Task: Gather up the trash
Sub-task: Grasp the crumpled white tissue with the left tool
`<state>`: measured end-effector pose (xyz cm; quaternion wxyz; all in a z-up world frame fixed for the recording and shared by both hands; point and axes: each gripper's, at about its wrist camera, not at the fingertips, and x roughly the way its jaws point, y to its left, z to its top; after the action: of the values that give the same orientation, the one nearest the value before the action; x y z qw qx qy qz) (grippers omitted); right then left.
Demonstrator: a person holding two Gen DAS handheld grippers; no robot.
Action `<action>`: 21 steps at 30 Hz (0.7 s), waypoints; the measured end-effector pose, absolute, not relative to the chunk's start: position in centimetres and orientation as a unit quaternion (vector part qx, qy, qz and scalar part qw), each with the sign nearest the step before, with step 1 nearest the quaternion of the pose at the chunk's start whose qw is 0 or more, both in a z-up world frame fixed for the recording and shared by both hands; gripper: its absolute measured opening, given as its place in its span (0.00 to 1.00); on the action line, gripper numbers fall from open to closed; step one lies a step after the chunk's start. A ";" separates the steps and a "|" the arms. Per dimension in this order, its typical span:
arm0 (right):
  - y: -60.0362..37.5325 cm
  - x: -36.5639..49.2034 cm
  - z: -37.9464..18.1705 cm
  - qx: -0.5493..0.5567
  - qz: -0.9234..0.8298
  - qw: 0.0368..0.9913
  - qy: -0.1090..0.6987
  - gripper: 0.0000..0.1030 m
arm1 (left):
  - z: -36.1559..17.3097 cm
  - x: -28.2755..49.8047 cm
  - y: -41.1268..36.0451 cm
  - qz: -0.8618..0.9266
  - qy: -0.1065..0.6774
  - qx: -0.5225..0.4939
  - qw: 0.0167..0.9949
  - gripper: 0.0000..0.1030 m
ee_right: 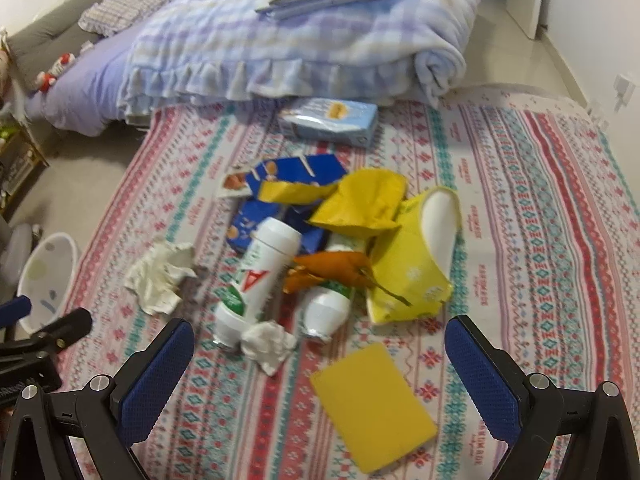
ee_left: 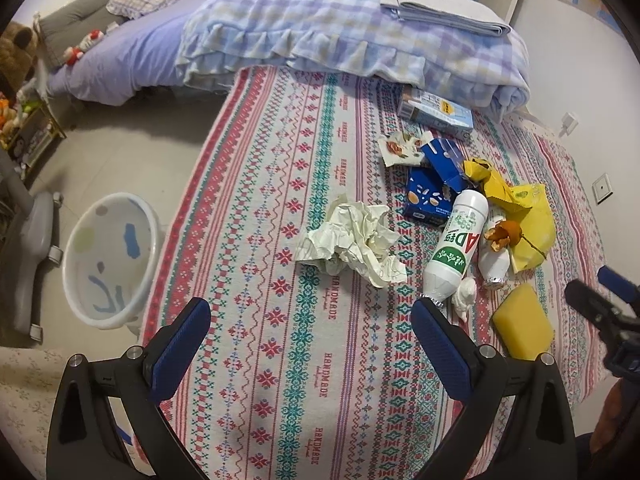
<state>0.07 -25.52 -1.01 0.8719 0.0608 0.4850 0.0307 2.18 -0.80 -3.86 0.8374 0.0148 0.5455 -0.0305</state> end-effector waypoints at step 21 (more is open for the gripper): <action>-28.6 0.2 -5.9 0.056 0.012 0.824 0.564 1.00 | -10.8 8.7 -5.3 -0.037 0.582 0.120 0.803 0.35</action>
<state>0.16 -28.61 -5.86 0.8240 0.0559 0.5638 0.0120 8.68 -5.29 -10.84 0.8034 0.1198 0.5821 -0.0372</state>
